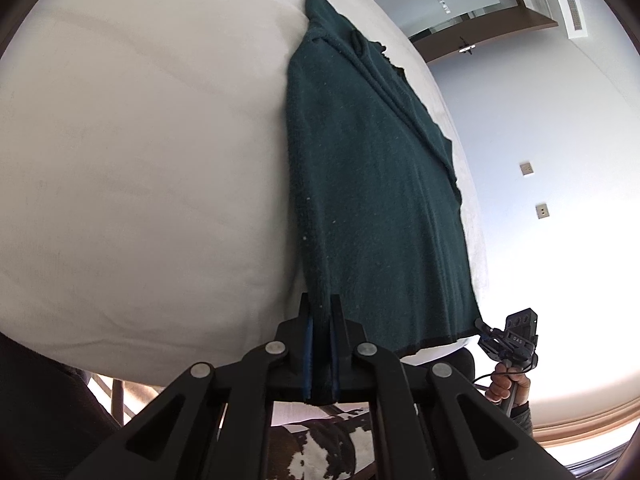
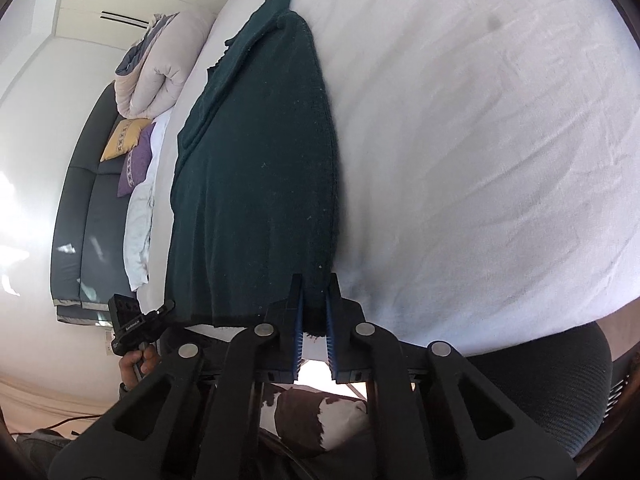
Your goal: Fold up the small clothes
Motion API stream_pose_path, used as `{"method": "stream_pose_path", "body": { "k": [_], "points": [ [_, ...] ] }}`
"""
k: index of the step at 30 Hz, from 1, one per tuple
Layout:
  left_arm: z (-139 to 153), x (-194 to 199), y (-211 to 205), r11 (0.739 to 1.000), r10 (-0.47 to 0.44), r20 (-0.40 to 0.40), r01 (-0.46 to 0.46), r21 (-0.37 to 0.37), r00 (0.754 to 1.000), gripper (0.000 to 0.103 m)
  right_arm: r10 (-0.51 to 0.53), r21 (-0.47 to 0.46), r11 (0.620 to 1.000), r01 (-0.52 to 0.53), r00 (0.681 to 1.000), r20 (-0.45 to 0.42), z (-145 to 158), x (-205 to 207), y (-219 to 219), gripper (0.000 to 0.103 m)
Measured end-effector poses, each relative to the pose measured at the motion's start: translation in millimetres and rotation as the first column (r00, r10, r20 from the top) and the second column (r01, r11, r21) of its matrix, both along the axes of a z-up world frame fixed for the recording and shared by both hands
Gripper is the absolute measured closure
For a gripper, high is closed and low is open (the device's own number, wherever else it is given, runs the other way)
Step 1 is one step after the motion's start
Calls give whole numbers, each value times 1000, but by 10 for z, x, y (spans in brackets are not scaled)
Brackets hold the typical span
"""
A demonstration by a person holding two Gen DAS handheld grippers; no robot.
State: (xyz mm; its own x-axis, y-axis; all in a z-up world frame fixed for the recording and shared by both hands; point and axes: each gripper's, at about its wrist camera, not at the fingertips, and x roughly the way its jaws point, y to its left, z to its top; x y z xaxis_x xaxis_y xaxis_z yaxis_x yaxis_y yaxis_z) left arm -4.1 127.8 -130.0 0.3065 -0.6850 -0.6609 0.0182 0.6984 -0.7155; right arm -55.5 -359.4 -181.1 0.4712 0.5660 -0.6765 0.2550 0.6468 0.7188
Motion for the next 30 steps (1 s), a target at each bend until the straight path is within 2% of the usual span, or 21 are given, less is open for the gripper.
{"method": "stream_pose_path", "body": {
  "k": [7,10,13,16,22,30],
  "points": [
    [230,32,58,990,41,52,-33,-138,998,98,-15,9,1000,14,993,114,300,77,6,96],
    [340,81,93,970,73,83,-51,-236,994,98,-9,13,1000,7,988,154,432,162,51,96],
    [427,181,133,952,113,90,-81,-296,989,98,-13,28,1000,8,983,185,518,277,80,96],
    [529,309,155,952,136,112,-98,-291,984,98,-34,48,999,24,975,219,613,412,64,96],
    [701,627,243,933,188,138,-132,-335,972,98,-99,69,994,83,958,269,819,759,-67,96],
    [823,1276,249,906,241,137,-173,-386,961,98,-178,79,984,162,938,298,993,1451,-321,96]
  ]
}}
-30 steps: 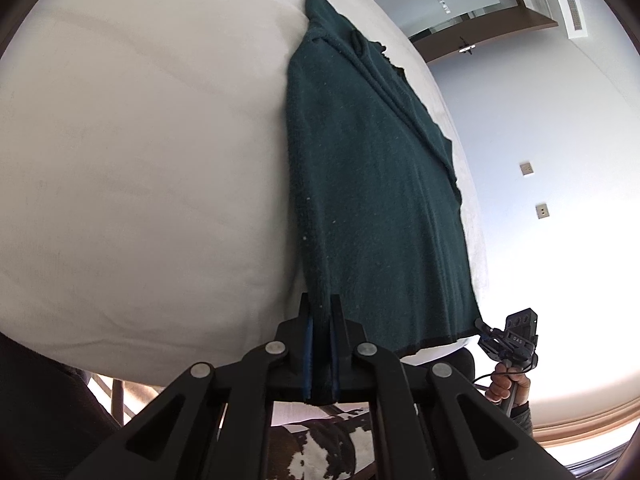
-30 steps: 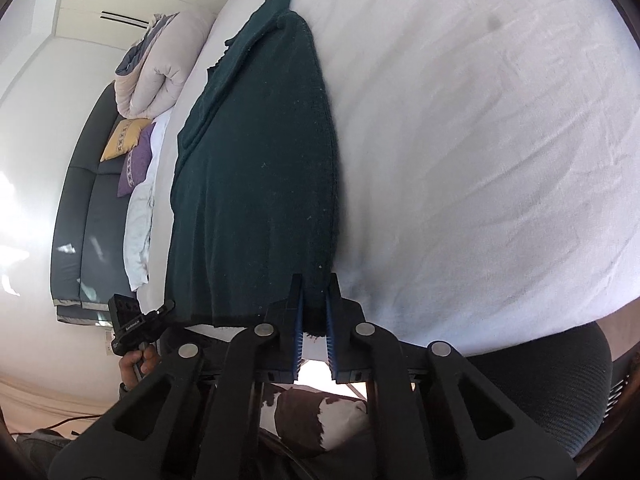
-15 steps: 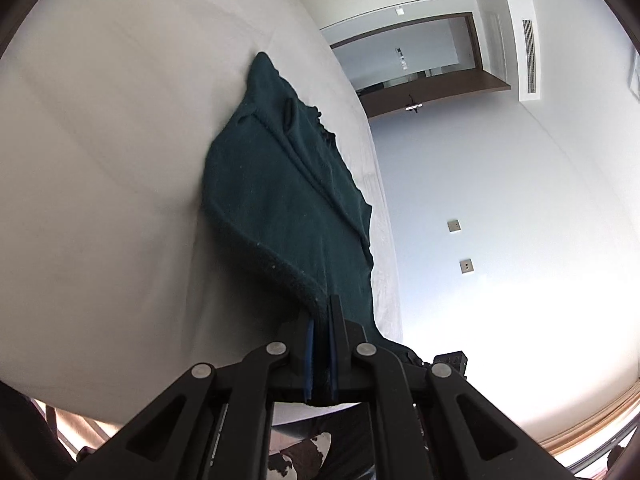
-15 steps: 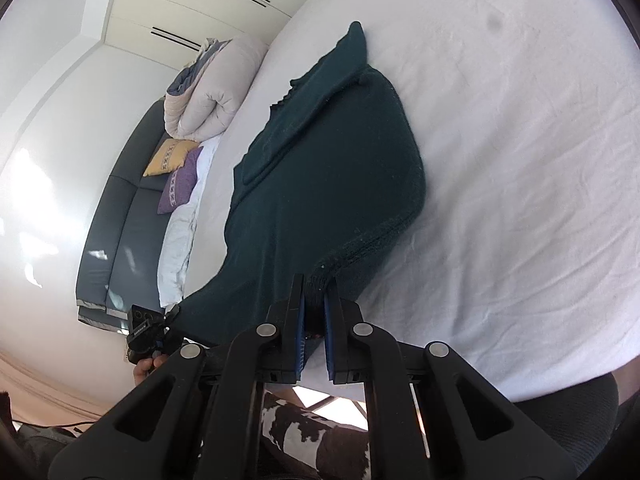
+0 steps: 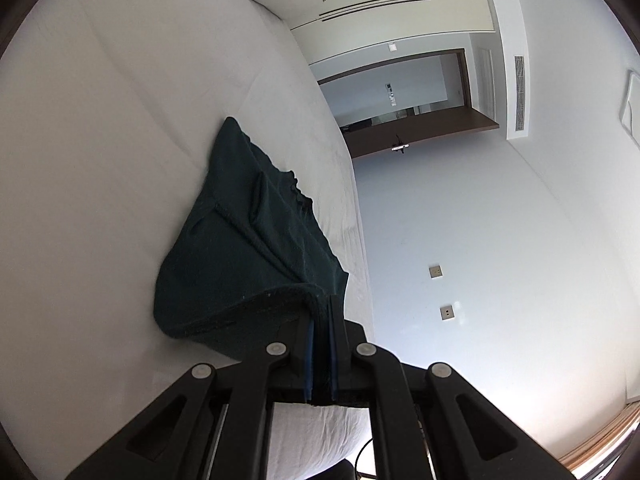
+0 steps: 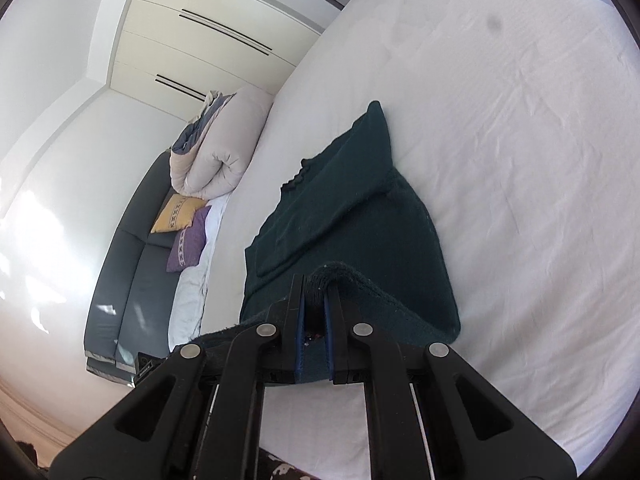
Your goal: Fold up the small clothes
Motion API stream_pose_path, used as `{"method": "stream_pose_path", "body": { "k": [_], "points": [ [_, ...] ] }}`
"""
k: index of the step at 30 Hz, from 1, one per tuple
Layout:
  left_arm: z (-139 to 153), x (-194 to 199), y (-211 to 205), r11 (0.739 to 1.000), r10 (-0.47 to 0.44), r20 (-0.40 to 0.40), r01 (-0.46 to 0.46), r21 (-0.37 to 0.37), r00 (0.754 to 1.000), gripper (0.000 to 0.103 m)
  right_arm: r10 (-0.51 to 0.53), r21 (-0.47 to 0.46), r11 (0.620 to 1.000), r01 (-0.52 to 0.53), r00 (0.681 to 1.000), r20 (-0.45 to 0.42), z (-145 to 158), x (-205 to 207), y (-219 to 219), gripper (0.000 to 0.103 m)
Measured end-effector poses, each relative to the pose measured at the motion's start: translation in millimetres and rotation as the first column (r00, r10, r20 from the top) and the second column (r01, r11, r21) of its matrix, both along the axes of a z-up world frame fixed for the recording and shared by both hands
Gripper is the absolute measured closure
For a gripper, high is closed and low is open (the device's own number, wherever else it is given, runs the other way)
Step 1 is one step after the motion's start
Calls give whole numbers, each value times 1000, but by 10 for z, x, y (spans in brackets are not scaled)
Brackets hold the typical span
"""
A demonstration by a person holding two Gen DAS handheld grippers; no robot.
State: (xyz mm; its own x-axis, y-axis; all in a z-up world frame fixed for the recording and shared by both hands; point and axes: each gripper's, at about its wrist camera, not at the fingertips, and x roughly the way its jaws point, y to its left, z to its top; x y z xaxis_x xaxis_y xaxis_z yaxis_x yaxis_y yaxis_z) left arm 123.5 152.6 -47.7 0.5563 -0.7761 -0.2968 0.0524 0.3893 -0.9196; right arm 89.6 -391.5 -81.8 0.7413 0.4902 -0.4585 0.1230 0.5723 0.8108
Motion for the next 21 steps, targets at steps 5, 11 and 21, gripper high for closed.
{"method": "stream_pose_path", "body": {
  "k": [5,11,21],
  "points": [
    [21,505,-72,1000,16,-6,-16,-4,1000,98,-27,-26,999,27,1000,5,17,532,-108,96],
    [-70,1122,-152,1000,24,-28,-23,19,999,98,-43,-59,997,43,999,3,59,1244,-197,96],
    [-293,1820,-162,997,50,-78,-45,61,996,98,-78,-88,993,73,996,-53,-128,2204,-300,96]
  ]
}}
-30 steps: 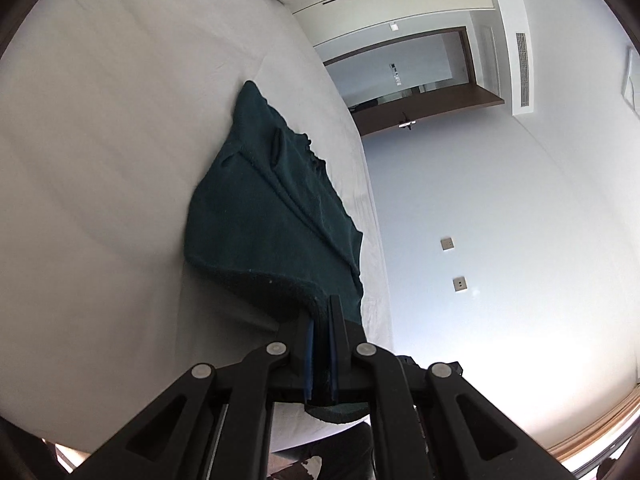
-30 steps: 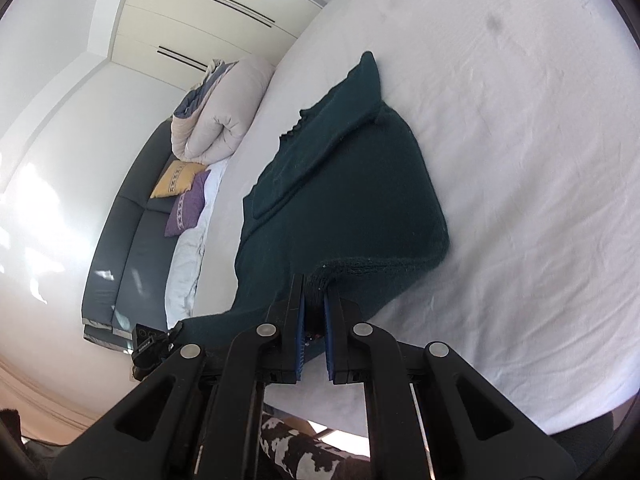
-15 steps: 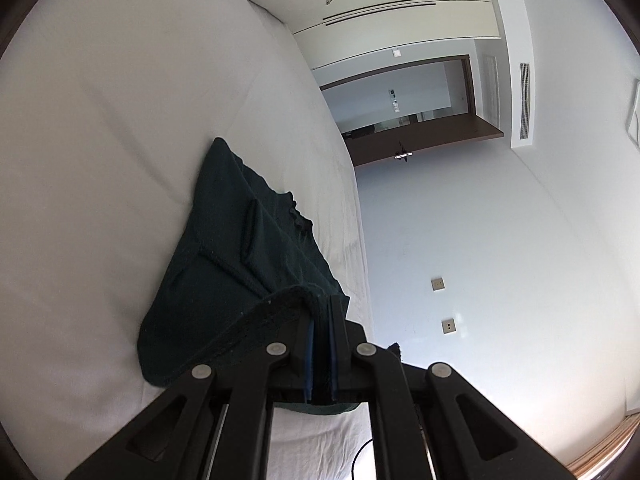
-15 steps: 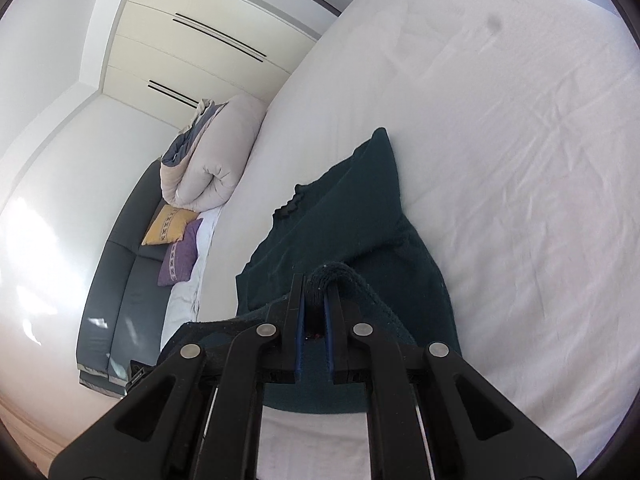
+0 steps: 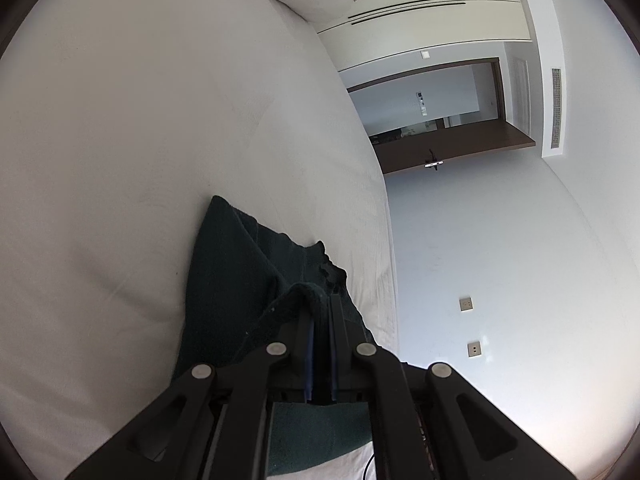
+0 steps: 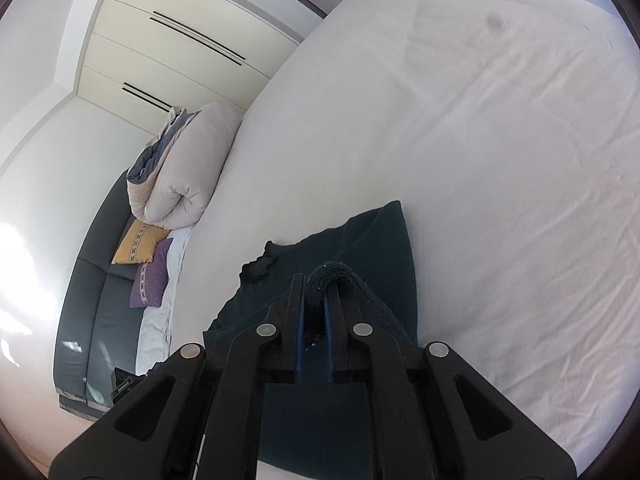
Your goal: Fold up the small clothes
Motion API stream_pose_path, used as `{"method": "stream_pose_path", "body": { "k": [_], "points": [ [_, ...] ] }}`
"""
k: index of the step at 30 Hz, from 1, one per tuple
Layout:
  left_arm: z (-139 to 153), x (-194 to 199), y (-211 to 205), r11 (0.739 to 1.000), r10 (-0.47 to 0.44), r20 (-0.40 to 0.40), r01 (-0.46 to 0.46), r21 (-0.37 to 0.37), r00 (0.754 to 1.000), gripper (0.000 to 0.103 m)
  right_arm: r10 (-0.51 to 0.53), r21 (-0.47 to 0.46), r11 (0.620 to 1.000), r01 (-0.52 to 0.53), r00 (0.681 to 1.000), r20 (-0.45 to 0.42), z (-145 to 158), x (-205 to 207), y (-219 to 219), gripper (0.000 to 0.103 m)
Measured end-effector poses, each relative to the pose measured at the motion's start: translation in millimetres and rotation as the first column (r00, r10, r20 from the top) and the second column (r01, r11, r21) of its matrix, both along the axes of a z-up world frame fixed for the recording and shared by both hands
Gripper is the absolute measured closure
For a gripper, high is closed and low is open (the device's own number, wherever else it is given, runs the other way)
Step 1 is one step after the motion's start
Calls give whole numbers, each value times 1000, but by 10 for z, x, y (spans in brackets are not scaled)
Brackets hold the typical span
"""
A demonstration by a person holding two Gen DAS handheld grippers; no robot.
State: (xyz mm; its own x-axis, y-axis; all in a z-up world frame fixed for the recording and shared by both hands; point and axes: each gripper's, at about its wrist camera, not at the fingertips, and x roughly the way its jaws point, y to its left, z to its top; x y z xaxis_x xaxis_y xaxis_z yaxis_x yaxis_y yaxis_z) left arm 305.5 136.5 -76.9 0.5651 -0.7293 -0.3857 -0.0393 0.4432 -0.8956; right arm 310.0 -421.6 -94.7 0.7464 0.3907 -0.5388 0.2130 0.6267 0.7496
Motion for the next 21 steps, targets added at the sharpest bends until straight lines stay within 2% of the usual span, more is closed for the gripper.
{"method": "stream_pose_path", "body": {
  "k": [3,7,9,11,13,14,15,16,19,21],
  "points": [
    [-137,188,2,1000,22,-22,-22,-10,1000,98,-21,1,1000,22,999,-28,-134,241,-37,96],
    [-377,404,63,996,92,-71,-90,25,993,94,-37,0,999,37,995,-93,-351,598,-59,95],
    [-509,437,138,993,119,-94,-119,0,988,63,-52,21,998,56,990,-133,-494,745,-108,92],
    [-557,393,175,992,126,-90,-126,2,988,52,-66,11,998,68,988,-136,-579,770,-110,77],
    [-551,317,140,995,100,-77,-97,37,992,52,-71,10,997,72,994,-84,-588,738,-102,36],
    [-537,260,104,995,85,-69,-82,53,994,52,-80,-1,997,80,995,-56,-566,721,-95,24],
    [-518,201,62,996,71,-55,-67,65,996,52,-104,-30,994,102,992,-66,-554,696,-93,17],
    [-493,115,24,995,54,-41,-51,81,998,52,-121,-48,992,118,990,-72,-545,681,-94,17],
    [-427,-79,-104,986,15,-8,-13,167,1000,52,-86,-26,996,84,994,-66,-491,597,-71,17],
    [-429,-178,-138,979,11,1,-11,204,1000,52,-74,-75,995,70,996,-49,-382,467,-10,17]
  ]
}}
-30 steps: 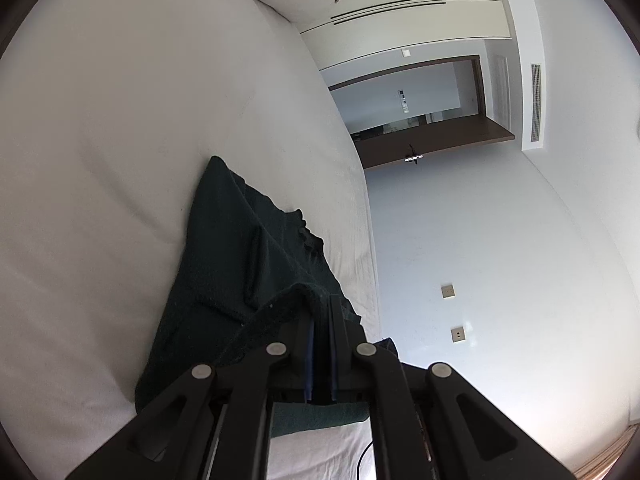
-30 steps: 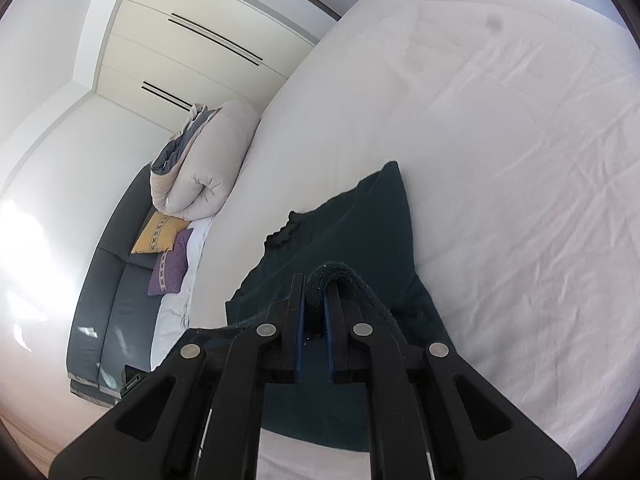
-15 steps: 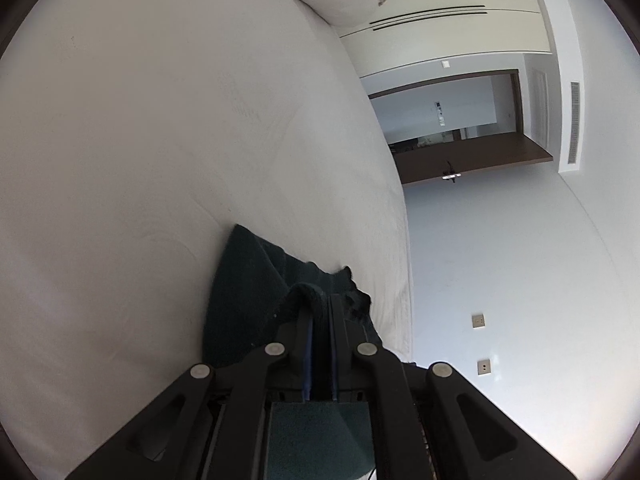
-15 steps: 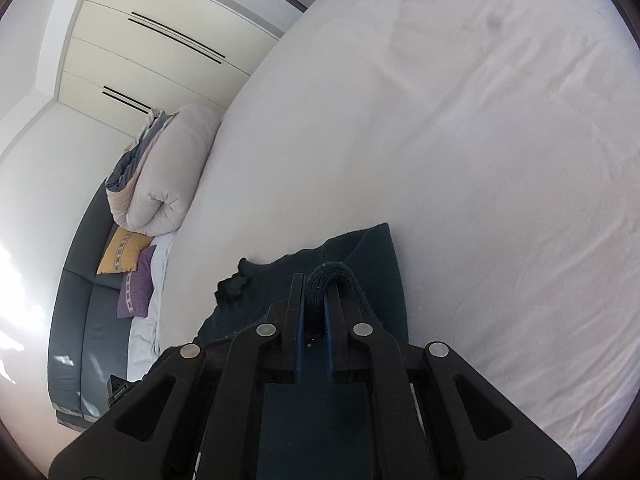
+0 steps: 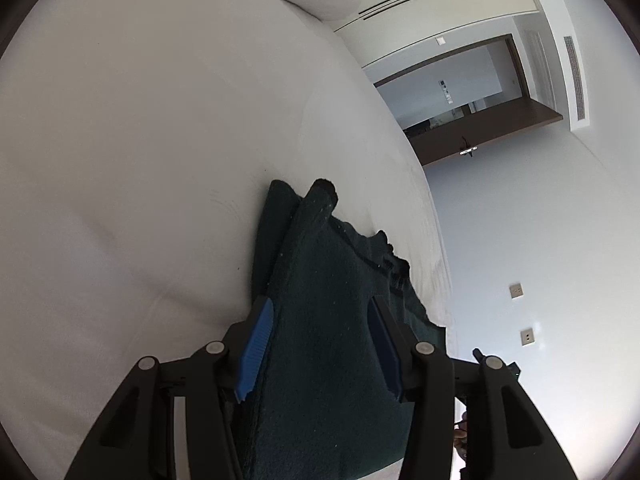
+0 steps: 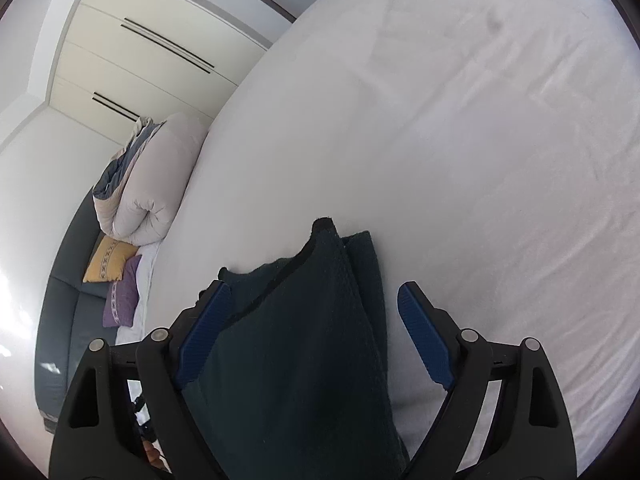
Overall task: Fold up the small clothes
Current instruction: 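Release the folded hem and open both grippers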
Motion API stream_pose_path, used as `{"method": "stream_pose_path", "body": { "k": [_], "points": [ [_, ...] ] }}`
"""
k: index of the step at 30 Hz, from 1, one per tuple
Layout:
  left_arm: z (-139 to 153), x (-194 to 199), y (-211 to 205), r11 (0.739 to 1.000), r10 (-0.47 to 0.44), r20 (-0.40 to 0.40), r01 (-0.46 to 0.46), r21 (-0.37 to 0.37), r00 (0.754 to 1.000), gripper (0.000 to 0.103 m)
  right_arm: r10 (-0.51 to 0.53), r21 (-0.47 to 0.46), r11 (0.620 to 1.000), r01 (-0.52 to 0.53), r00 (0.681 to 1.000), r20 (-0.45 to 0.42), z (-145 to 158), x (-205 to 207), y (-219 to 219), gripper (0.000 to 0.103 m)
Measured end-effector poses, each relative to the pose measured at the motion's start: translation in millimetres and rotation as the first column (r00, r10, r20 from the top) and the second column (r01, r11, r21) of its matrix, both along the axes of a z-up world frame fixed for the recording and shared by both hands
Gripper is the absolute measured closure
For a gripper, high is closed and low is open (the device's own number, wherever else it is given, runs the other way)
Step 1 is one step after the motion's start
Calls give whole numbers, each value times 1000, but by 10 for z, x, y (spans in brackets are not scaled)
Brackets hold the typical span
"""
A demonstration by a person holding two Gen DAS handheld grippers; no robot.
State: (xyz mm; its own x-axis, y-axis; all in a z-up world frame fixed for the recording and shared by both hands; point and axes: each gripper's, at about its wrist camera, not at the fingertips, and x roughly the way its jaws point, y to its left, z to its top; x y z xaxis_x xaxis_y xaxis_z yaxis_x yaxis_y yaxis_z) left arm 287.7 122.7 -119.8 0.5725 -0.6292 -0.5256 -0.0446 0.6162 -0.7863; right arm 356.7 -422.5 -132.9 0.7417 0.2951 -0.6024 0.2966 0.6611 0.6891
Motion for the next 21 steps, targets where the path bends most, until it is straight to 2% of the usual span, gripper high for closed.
{"method": "stream_pose_path", "body": {
  "k": [3,6,9,11,12,14,17,21],
  "points": [
    [-81,-99,-24,1000,-6,-18,7,16,1000,52,12,-50,999,-11,1000,11,89,-247,76,17],
    [-80,-215,-99,995,-24,-13,25,100,1000,52,15,-58,998,-15,1000,-1,51,-504,151,17],
    [-125,-321,-185,983,-50,-34,55,173,998,53,37,-117,992,-40,999,-25,11,-759,354,17],
    [-168,-336,-200,974,-59,-40,66,215,997,58,59,-142,988,-65,997,-49,-81,-872,482,17],
    [-194,-347,-203,969,-60,-44,69,236,997,64,71,-149,986,-81,995,-71,-161,-939,498,17],
    [-212,-371,-189,965,-58,-45,67,252,997,67,80,-204,973,-107,987,-140,-326,-1039,574,19],
    [-196,-425,-186,961,-64,-46,74,268,997,67,81,-292,949,-121,986,-145,-322,-1193,661,19],
    [-229,-460,-242,950,-69,-49,80,302,996,67,49,-297,952,-72,995,-85,-171,-1363,700,19]
  ]
}}
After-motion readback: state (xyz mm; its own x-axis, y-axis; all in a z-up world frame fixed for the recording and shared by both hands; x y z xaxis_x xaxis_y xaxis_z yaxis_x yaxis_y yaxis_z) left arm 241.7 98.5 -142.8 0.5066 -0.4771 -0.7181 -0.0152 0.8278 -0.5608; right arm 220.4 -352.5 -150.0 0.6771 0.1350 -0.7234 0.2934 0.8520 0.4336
